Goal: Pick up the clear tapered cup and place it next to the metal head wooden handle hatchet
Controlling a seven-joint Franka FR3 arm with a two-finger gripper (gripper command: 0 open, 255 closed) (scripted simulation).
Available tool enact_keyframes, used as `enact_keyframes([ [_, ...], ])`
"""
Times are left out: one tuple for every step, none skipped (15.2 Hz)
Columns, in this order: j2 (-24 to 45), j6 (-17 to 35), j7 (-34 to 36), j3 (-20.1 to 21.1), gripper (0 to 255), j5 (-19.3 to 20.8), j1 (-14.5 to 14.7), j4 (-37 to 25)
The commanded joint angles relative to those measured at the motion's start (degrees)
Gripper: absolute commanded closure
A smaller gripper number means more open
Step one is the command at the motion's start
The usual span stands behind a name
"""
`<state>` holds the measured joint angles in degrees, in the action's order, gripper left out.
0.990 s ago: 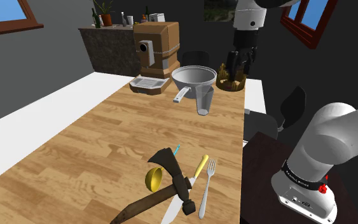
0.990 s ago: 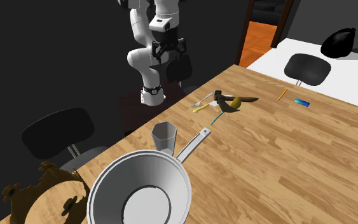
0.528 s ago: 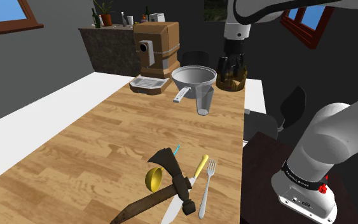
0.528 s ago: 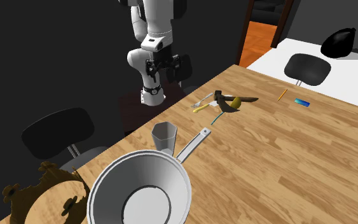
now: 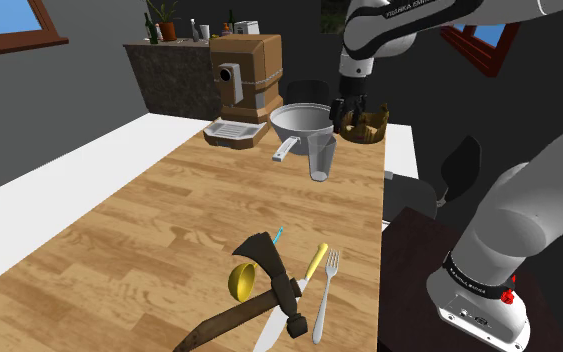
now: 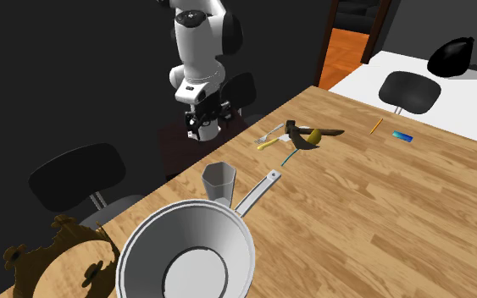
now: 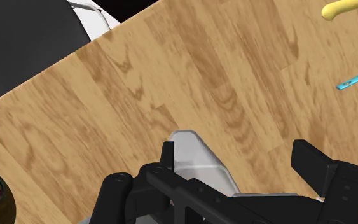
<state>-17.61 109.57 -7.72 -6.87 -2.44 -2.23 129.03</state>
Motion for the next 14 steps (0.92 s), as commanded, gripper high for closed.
enact_keyframes([
  [4.19,2.13,-2.31,-1.31,0,-0.55,-0.34,-2.16],
  [6.25,3.05,-3.35,-1.83,0,-0.97,-0.47,-3.29],
  [8.33,3.9,-4.39,-2.33,0,-1.44,-0.59,-4.51],
  [10.43,4.69,-5.44,-2.79,0,-1.96,-0.75,-5.8],
  [12.55,5.4,-6.5,-3.21,0,-2.54,-0.92,-7.17],
  [14.69,6.04,-7.56,-3.59,0,-3.17,-1.12,-8.62],
  [16.85,6.61,-8.62,-3.93,0,-3.84,-1.34,-10.15],
  [19.02,7.09,-9.67,-4.23,0,-4.54,-1.59,-11.77],
  [21.21,7.5,-10.7,-4.46,0,-5.27,-1.89,-13.47],
  [22.19,7.66,-11.15,-4.52,0,-5.6,-2.06,-14.24],
  [22.44,8.38,-11.22,-4.46,0,-5.71,-2.05,-13.77],
  [22.71,9.11,-11.29,-4.41,0,-5.82,-2.03,-13.3],
  [22.98,9.83,-11.37,-4.37,0,-5.94,-2.0,-12.85],
  [23.27,10.55,-11.45,-4.33,0,-6.06,-1.97,-12.41],
])
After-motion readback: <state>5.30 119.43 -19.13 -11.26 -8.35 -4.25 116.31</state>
